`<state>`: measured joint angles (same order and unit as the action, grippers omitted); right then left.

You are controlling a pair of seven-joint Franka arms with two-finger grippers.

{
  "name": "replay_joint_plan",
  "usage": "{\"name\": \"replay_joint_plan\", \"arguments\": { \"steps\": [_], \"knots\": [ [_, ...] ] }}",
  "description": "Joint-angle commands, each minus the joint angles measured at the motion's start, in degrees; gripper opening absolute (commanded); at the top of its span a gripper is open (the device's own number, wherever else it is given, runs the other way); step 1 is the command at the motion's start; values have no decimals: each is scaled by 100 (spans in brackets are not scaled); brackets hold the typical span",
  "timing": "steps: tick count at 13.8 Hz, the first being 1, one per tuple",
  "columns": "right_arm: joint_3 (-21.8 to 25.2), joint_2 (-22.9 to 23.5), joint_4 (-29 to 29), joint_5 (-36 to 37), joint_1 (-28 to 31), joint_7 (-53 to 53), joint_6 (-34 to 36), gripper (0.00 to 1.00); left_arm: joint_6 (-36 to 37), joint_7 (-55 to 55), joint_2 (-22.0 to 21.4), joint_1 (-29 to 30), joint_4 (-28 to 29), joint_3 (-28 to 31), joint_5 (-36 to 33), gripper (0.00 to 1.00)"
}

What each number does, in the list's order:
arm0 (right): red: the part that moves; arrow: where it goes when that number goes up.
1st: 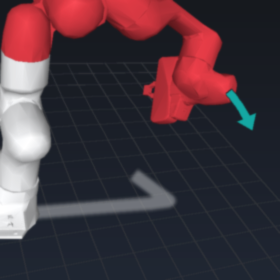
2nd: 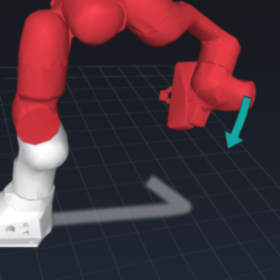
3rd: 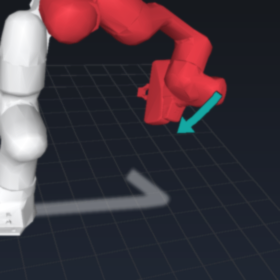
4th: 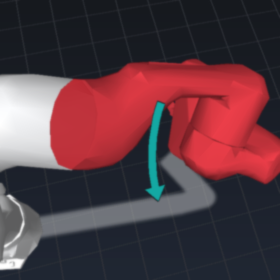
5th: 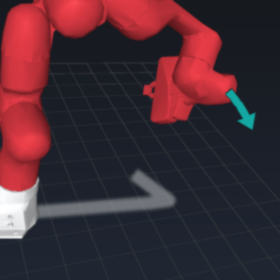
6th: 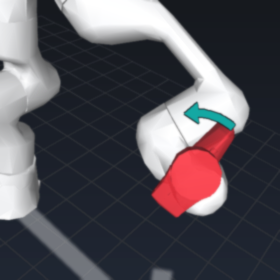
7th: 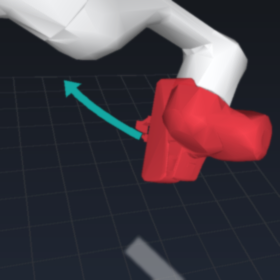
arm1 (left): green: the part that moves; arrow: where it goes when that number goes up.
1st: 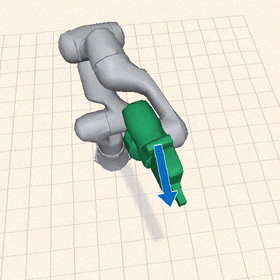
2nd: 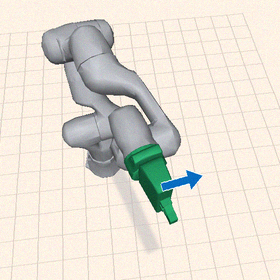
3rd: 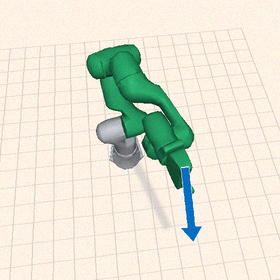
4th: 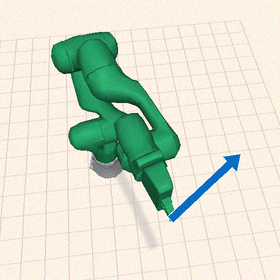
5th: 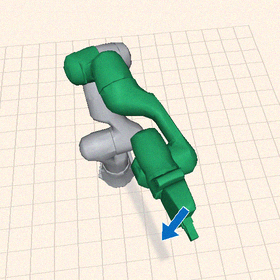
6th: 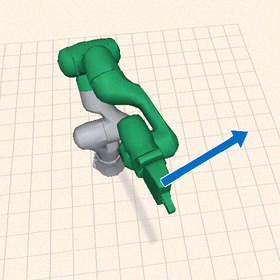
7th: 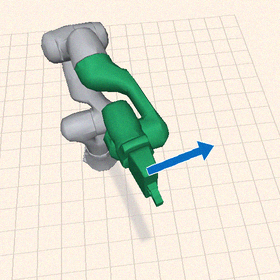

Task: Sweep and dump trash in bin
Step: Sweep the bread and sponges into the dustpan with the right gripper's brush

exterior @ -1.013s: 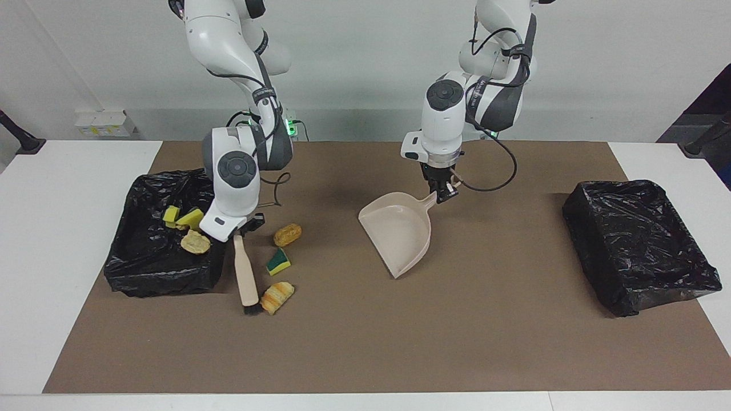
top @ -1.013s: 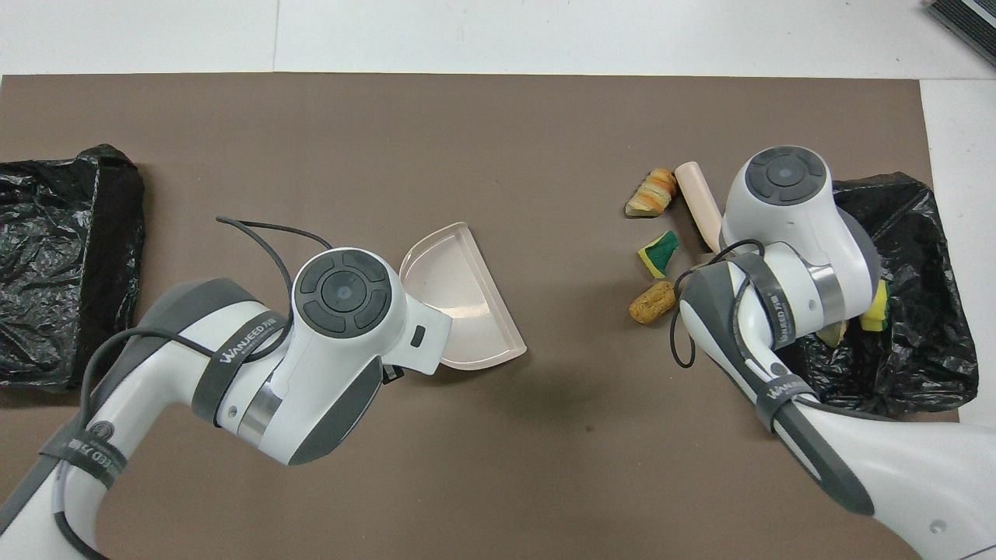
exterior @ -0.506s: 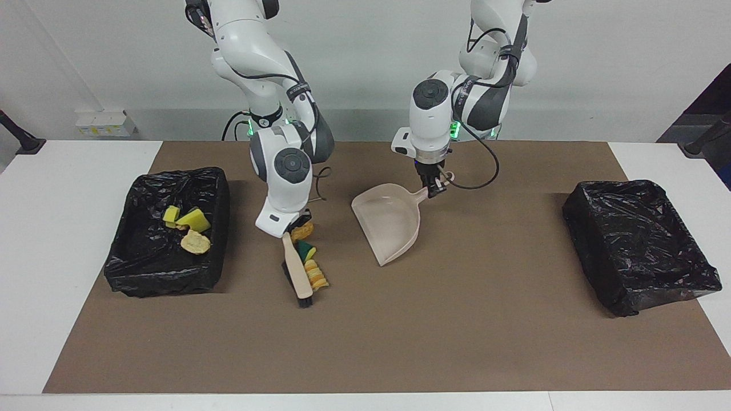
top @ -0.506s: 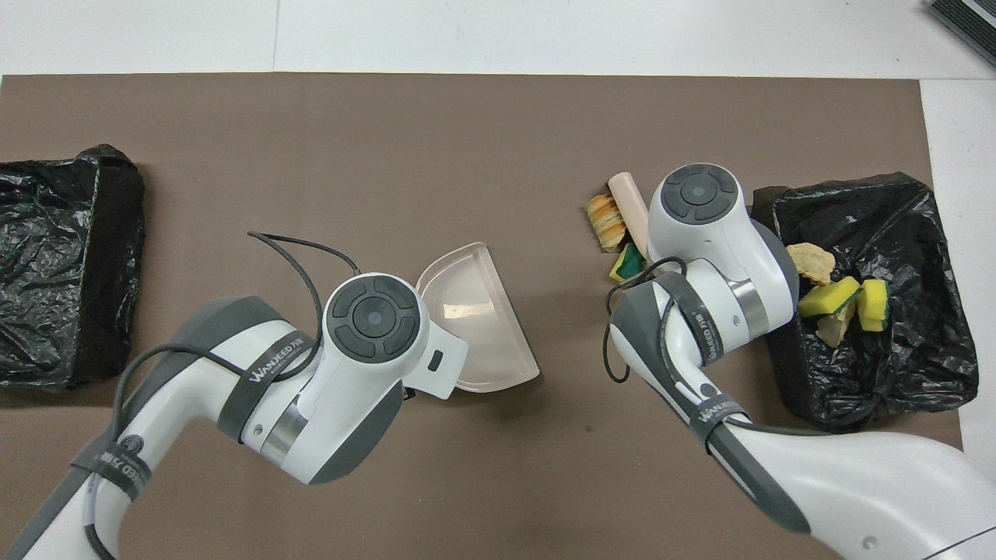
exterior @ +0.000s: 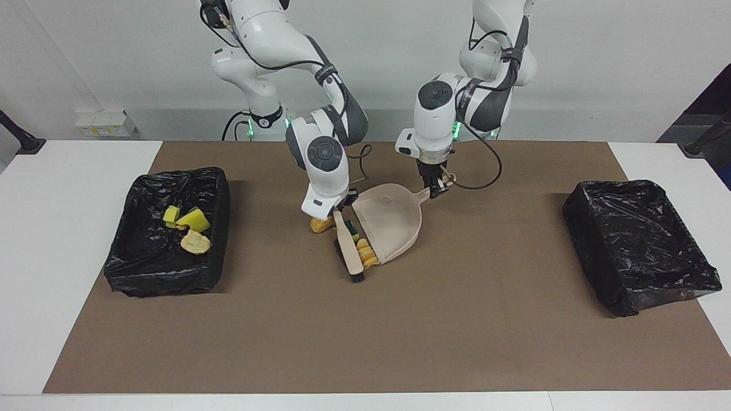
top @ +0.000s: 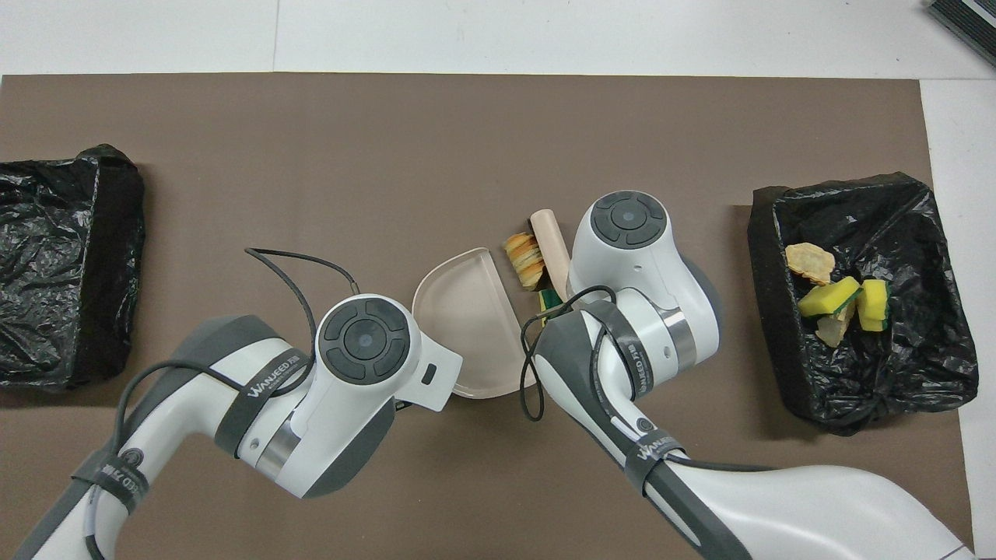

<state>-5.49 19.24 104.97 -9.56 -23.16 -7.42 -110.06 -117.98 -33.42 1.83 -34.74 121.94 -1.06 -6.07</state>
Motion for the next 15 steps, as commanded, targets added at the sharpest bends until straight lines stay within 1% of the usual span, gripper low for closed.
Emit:
{"name": "replay_joint_plan", "arguments": {
  "steps": [1,3,5,7,9,11,13,14,15],
  "knots": [
    [-145,-122,129,-816,-30,161,194,0,-155,-86,-227,81,330,1,-88,0],
    [-189,-279,103,-1152,-30,259,677,0,-163,-94,-227,143,339,1,-88,0],
    [-190,-604,112,-1198,-13,259,1064,0,-181,-94,-227,213,365,1,-88,0],
    [-128,-859,68,-1189,171,268,1293,0,-234,-103,-236,222,383,1,-88,0],
    [-102,-991,41,-1049,513,294,1469,0,-243,-103,-236,214,383,1,-88,0],
    [-93,-1132,172,-672,864,242,1531,0,-208,-103,-236,214,392,1,-88,0],
    [-93,-1369,637,-505,1312,302,1532,0,-207,-103,-236,205,383,1,-88,0],
    [-93,-1483,891,-260,1471,312,1418,0,-207,-103,-245,205,383,1,-88,0],
    [-93,-1632,1242,-162,1638,329,1165,0,-207,-103,-236,205,383,1,-88,0]
  ]
}}
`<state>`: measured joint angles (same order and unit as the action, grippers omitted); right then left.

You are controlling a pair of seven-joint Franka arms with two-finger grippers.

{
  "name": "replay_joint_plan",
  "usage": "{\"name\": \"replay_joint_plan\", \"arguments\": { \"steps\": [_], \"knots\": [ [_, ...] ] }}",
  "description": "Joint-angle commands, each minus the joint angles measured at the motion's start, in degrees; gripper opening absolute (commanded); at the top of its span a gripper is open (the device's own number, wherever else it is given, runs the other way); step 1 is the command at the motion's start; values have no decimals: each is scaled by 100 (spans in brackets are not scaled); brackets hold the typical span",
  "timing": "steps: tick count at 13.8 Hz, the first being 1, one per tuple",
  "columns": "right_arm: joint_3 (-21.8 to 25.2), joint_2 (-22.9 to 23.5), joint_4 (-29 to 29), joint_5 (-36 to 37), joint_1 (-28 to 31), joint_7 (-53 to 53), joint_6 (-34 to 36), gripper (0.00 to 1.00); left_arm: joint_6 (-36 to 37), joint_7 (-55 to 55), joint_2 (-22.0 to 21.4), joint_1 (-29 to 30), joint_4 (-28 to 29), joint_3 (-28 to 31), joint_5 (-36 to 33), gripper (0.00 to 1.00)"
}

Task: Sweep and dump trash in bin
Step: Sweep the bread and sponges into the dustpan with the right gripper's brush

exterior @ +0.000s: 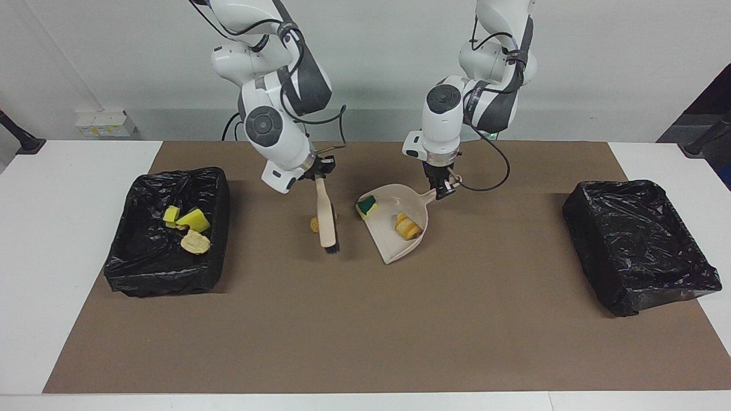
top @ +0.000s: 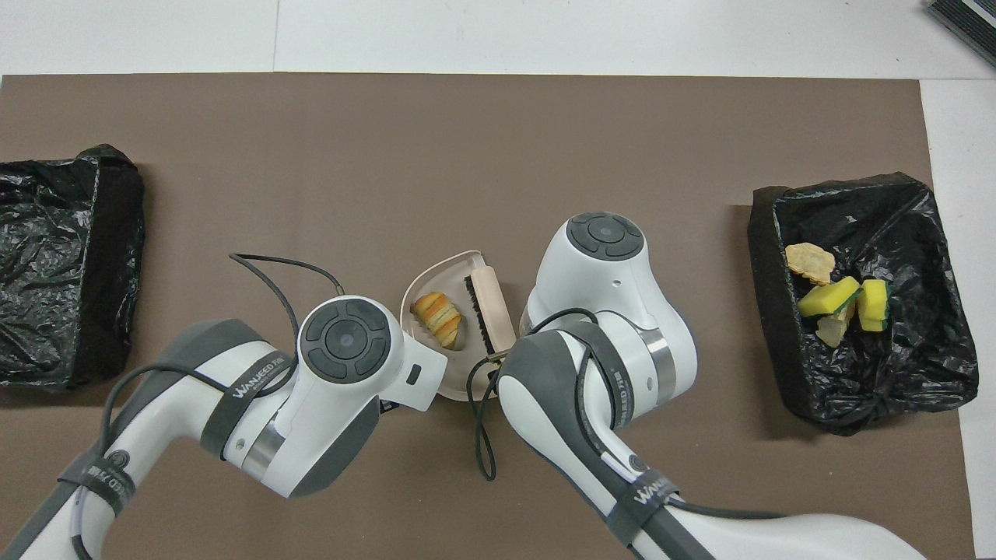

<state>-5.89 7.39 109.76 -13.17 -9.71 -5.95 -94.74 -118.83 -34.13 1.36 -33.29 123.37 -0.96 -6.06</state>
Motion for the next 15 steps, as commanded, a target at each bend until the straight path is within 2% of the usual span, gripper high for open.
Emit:
{"name": "replay_joint_plan", "arguments": {
  "steps": [1,3,5,8,9,11,13,15],
  "knots": [
    [-61,-710,1305,218,425,252,-761,0,-123,-33,-197,59,240,-10,-88,0],
    [-79,-1037,2142,218,347,253,-1474,0,-123,-33,-197,51,240,-10,-88,0],
    [-88,-907,2391,218,-108,-44,-1957,0,-123,-33,-197,24,240,-10,-88,0],
    [-114,-477,2208,78,-469,-336,-2224,0,-88,-33,-215,15,249,-10,-88,0],
    [-114,-275,2007,-183,-679,-337,-2224,0,-88,-33,-215,15,240,-10,-88,0],
    [-114,-46,1699,-903,-962,-354,-2250,0,-79,-41,-215,24,249,-10,-88,0],
    [-114,-18,1540,-1571,-1269,-363,-2250,0,-70,-68,-215,15,249,-10,-88,0],
    [-123,-27,1557,-2502,-1602,-372,-2818,0,-61,-68,-215,15,249,-10,-88,0]
  ]
}}
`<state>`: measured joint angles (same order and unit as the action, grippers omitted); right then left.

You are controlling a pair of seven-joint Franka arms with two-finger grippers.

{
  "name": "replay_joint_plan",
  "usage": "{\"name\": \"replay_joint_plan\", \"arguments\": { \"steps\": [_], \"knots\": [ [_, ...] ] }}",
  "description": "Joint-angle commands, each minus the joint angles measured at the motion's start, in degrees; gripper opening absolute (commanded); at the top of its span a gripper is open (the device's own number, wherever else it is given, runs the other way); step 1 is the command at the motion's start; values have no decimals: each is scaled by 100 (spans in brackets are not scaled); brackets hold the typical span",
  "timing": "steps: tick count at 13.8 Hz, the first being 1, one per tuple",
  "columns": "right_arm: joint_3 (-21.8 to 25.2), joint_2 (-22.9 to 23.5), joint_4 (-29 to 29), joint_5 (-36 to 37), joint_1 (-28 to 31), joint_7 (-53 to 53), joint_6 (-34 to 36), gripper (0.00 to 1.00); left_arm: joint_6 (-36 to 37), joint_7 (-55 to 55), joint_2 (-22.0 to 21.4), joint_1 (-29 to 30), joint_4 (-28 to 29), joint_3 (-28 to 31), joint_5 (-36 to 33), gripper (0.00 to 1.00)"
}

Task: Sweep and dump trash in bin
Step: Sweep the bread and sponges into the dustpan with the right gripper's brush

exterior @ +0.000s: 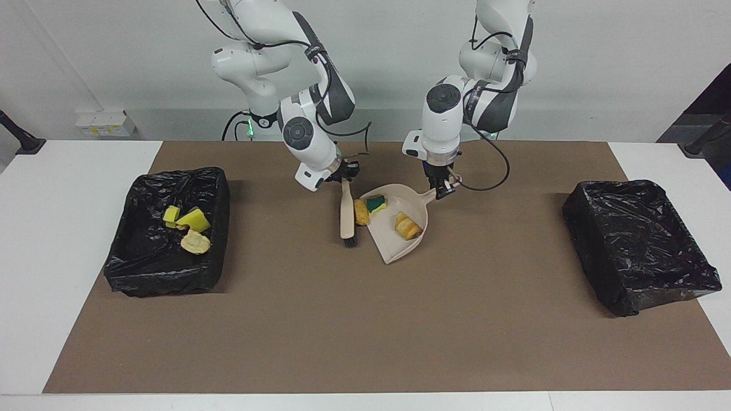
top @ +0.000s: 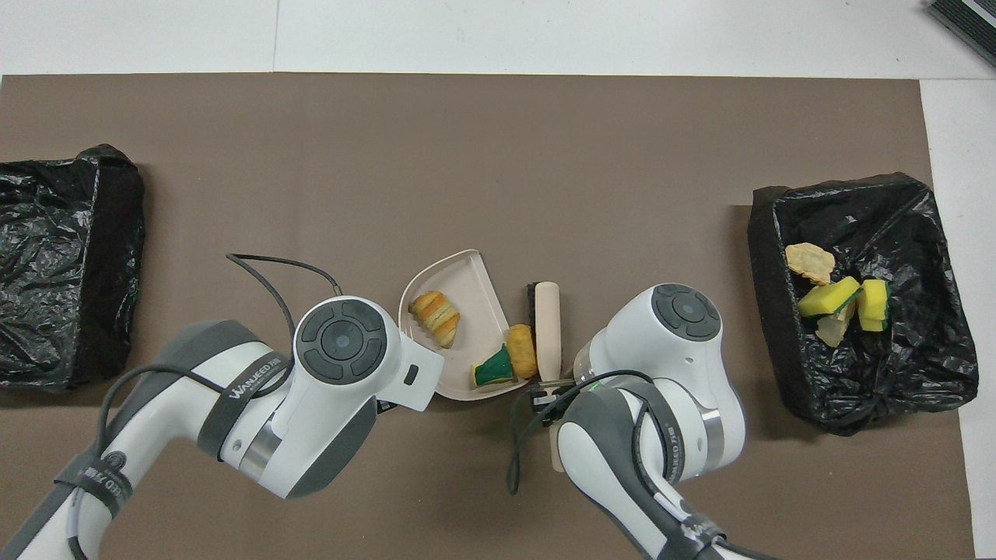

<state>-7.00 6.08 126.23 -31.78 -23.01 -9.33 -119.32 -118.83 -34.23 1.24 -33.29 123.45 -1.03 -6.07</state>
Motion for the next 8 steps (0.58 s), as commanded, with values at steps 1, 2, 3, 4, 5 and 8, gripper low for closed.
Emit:
{"name": "replay_joint_plan", "arguments": {
  "steps": [1,2,3,4,5,8],
  "knots": [
    [-12,104,-99,-871,-483,-34,-511,0,-44,-58,-212,15,249,-2,-88,0],
    [-12,95,-116,-1082,-538,-34,-556,0,-53,-67,-246,15,284,-2,-88,0],
    [-21,95,-125,-1145,-538,-25,-557,0,-53,-75,-247,24,302,-2,-88,0],
    [-12,95,-125,-1085,-538,35,-505,0,-70,-110,-255,15,320,-2,-88,0],
    [5,69,-90,-1006,-512,36,-417,0,-114,-180,-247,15,320,-2,-88,0],
    [58,-27,-99,-314,-363,-34,-110,0,-114,-399,-256,15,346,-2,-88,0]
  ]
}}
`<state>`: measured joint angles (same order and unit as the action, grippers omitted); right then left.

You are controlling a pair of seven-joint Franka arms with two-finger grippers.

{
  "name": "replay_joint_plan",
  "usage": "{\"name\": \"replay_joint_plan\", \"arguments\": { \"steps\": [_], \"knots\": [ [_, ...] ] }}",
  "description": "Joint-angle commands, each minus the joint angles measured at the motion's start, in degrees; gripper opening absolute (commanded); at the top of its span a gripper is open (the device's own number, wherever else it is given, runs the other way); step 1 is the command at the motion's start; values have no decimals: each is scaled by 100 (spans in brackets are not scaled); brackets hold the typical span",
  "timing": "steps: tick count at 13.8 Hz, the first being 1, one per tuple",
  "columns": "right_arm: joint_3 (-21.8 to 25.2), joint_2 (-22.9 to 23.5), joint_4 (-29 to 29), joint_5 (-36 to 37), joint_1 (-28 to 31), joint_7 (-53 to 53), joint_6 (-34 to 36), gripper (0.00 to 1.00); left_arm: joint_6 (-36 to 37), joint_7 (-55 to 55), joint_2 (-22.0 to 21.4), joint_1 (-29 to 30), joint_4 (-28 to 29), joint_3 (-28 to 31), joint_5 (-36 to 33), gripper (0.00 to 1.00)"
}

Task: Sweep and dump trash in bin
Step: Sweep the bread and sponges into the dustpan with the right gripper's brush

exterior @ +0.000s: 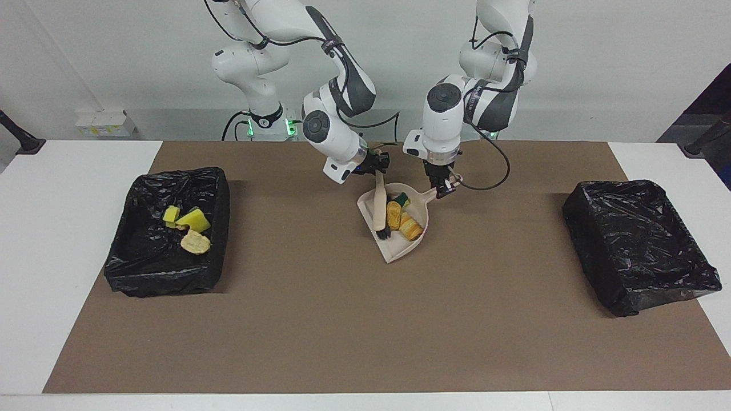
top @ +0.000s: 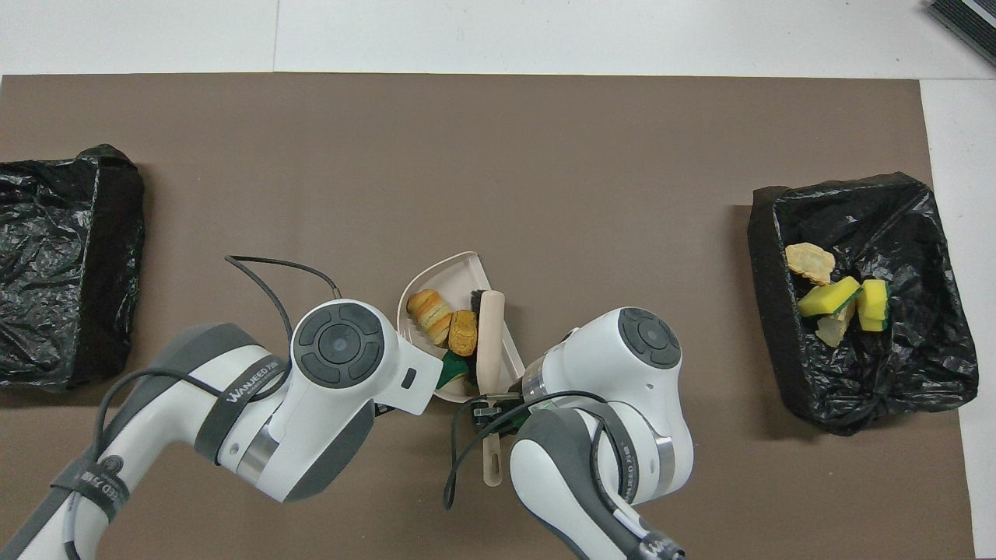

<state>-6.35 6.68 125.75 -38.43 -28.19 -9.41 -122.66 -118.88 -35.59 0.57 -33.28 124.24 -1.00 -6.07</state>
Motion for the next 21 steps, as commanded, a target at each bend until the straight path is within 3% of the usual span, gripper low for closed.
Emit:
{"name": "replay_joint_plan", "arguments": {
  "steps": [1,6,10,13,17,21],
  "knots": [
    [-7,-192,-51,702,252,-34,356,0,-135,-456,-189,67,268,-6,-87,0],
    [-15,-395,-130,2267,411,-473,814,0,-819,-1440,-163,409,425,-6,-87,0],
    [-24,-395,-385,2884,403,-1008,1245,0,-1593,-2241,-198,726,785,-15,-79,0],
    [-68,-466,-96,2867,368,-1037,1044,0,-1551,-2311,-207,718,786,-15,-79,0],
    [-68,-115,-103,2772,342,-1167,938,0,-1647,-2435,-40,656,848,-15,-79,0],
    [-103,-35,-279,1631,69,-1125,675,0,-1515,-2304,-57,648,848,-24,-79,0]
  ]
}}
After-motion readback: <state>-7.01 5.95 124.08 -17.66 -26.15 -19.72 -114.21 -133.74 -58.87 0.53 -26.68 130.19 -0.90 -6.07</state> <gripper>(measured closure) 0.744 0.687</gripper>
